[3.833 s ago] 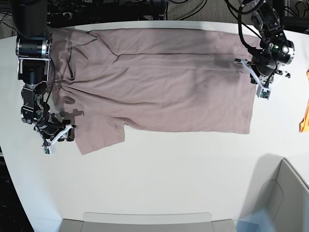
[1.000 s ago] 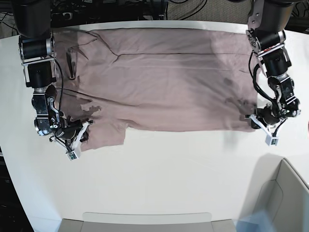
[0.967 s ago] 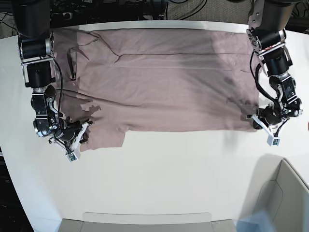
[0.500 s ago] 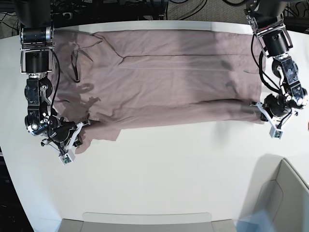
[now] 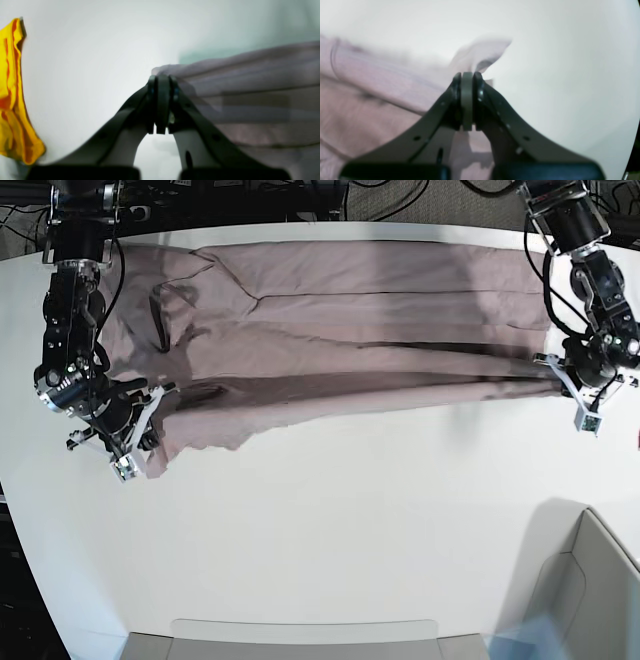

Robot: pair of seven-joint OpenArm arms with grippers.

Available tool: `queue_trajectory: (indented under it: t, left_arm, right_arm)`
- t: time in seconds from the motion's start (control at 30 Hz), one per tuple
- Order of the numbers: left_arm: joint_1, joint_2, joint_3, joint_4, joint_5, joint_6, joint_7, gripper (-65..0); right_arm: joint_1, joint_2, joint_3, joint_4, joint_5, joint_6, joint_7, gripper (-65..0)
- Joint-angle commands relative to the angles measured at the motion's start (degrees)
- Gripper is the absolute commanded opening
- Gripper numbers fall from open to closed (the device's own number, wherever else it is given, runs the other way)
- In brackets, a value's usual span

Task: Fold the T-shirt properly
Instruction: 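Lift the grasped edge and fold it over toward the first fold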

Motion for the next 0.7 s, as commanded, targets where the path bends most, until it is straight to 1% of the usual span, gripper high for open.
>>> queue_trajectory:
  t: [0.0,0.13,0.23,0.27,0.37,0.43,0.5,0.57,0.67]
  left_arm:
    - [0.2,-1.3,-0.5,2.2,0.2,0.3,-0.1,-65.0]
    - [3.8,-1.3,-0.6,6.2,0.2,0.3,1.6,-65.0]
    - [6.8,-1.3,-0.6,9.1,0.2,0.3,1.7,-65.0]
    - [7.7,-1.3,-0.6,10.0,0.2,0.3,1.7,-65.0]
    - [9.7,-1.3,-0.6,11.0,0.2,0.3,2.1,-65.0]
    - [10.8,-1.3,-0.6,11.0,0.2,0.3,2.3,-65.0]
    - [11.8,-1.3,-0.6,11.0,0.2,0.3,2.3,-65.0]
    - [12.7,-1.3,-0.6,11.1,0.2,0.3,2.2,-65.0]
    - [14.1,-0.9,-0.6,11.2,0.2,0.3,2.1,-65.0]
  right_arm:
    - [0.0,0.8,1.1,2.4,-0.2,-0.2,0.2,-65.0]
    - [-4.7,0.8,3.0,6.4,-0.1,-0.2,-0.1,-65.0]
    - [-8.2,0.7,5.1,10.0,-0.1,-0.1,-0.1,-65.0]
    - [-9.5,0.7,5.6,11.5,-0.1,0.6,-0.2,-65.0]
    - [-13.0,0.7,7.9,15.0,-0.1,4.6,-0.8,-65.0]
    - [-14.3,0.1,9.5,16.6,-0.1,6.2,-3.2,-65.0]
    - [-15.3,-1.5,12.0,18.4,-0.1,7.3,-6.2,-65.0]
    - [-16.6,-2.3,14.4,19.8,-0.1,9.2,-9.0,-65.0]
    - [-18.2,-2.9,16.2,20.1,-0.2,11.9,-11.1,-65.0]
